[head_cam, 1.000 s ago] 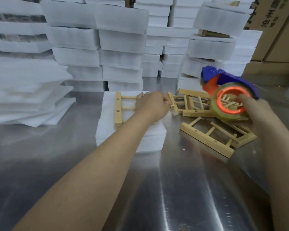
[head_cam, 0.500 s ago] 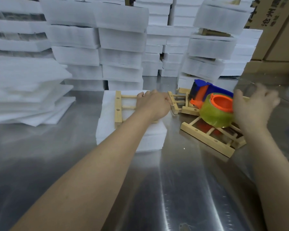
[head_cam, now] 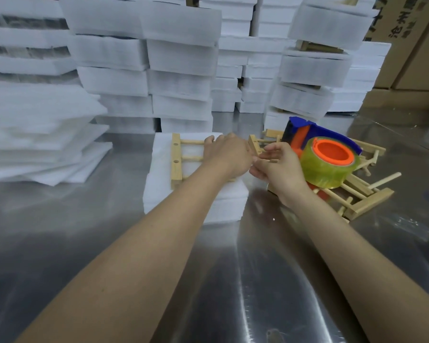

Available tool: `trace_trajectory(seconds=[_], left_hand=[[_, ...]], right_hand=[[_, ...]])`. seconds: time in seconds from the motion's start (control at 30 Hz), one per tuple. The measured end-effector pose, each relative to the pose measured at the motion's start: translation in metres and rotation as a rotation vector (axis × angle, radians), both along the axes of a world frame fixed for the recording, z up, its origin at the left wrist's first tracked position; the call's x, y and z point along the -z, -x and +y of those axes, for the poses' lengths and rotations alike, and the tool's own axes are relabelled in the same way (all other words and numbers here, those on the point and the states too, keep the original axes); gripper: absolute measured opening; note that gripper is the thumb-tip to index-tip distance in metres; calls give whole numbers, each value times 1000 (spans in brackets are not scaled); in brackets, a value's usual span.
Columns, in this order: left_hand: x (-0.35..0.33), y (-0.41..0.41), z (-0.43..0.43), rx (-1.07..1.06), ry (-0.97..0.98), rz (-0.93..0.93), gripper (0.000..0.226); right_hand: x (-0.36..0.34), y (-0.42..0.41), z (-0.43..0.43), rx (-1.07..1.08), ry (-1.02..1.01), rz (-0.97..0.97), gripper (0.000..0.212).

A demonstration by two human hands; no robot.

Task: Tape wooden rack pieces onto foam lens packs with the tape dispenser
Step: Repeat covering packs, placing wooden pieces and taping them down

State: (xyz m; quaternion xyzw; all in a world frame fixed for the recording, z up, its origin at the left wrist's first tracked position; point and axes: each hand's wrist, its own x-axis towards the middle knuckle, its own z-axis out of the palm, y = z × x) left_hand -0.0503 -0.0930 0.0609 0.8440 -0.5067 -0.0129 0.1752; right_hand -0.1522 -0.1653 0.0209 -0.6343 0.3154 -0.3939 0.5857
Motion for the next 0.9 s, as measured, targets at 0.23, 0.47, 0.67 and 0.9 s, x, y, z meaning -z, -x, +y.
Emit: trace_trajectory(seconds=[0.23,0.47,0.67,0.9], left_hand=[[-3,4,2,-87,82,60,36],[-26,-3,24,-82,545,619,41],[-23,-69,98,-463,1144,464,22],[67,-81,116,-297,632,589,37]], right_hand=[[15,-20,23,16,595,434,16],[23,-14,22,-102,734,479,7],[17,-22,21,57,409,241,19],[13,-23,39,10,293,308,44]])
